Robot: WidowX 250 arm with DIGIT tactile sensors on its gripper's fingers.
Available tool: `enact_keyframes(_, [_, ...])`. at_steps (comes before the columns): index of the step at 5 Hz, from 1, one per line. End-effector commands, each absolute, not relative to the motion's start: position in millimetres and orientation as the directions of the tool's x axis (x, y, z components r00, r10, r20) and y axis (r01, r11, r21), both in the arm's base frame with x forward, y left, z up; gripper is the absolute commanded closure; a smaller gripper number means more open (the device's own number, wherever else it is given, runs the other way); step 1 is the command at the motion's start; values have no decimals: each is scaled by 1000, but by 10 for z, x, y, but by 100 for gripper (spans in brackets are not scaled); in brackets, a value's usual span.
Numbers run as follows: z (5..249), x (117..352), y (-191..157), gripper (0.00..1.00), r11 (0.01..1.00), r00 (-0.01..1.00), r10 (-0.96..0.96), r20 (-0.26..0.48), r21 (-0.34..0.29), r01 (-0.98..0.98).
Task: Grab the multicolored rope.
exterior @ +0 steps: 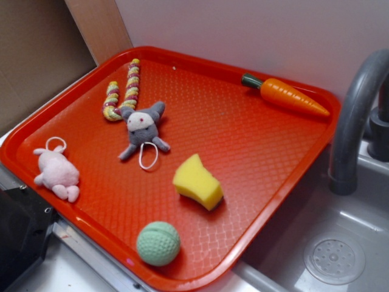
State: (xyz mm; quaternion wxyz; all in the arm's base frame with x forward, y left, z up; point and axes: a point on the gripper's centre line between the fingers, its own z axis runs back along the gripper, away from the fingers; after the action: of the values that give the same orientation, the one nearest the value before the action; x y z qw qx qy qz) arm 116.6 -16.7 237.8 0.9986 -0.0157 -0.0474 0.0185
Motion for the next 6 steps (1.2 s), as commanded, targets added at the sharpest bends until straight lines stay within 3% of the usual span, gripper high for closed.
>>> enact_keyframes(1, [2378,1166,-167,0,999,995,38,94,-33,-36])
enact_keyframes(2, [2160,1535,26,0,982,980,185,79,-45,-182])
enact_keyframes(3, [1956,1765,203,0,955,945,287,156,26,-294])
enact_keyframes(4, [1765,2003,435,0,912,892,389,229,41,-408])
enact_keyframes(6, [1398,2513,864,0,851,826,481,292,72,-521])
